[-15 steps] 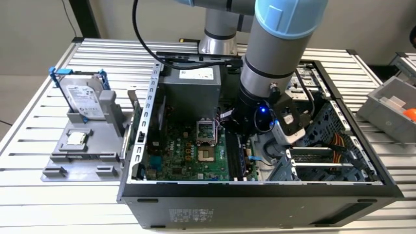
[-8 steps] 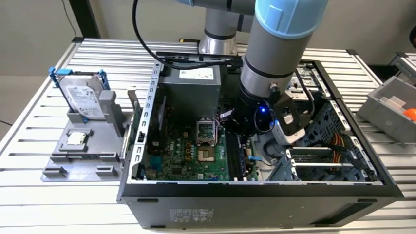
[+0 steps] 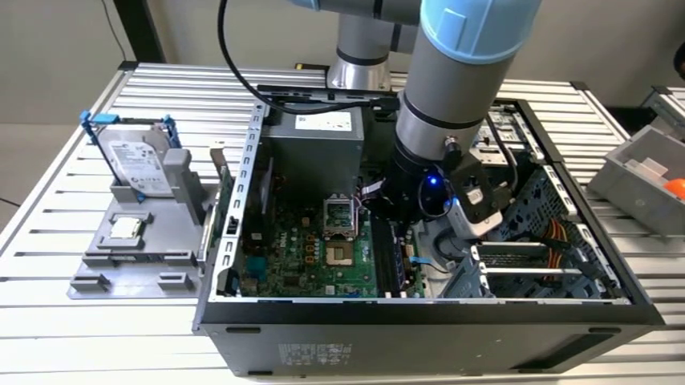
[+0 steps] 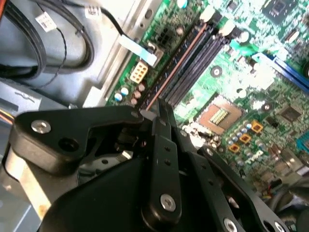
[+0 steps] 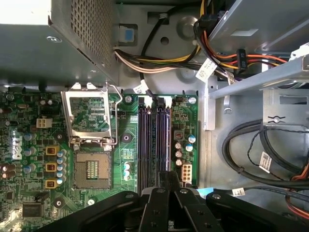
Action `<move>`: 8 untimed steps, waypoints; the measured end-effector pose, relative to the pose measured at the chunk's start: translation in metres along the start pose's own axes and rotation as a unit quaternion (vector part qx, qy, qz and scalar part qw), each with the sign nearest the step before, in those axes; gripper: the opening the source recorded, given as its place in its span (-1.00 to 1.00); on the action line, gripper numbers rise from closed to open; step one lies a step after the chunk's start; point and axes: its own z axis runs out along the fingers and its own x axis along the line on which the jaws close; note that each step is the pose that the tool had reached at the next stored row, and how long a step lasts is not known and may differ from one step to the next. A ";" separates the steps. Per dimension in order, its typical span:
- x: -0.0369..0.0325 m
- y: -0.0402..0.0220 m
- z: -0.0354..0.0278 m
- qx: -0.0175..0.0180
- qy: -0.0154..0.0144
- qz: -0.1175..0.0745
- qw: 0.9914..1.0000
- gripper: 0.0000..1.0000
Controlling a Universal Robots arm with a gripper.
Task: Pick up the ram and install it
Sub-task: 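Insert the ram into the slot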
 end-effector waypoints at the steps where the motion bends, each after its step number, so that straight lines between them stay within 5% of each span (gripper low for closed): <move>1: 0.0000 0.0000 0.0000 0.000 0.000 0.000 1.000 -1.00; 8: 0.0000 0.0000 0.0000 0.000 0.001 -0.003 1.000 -1.00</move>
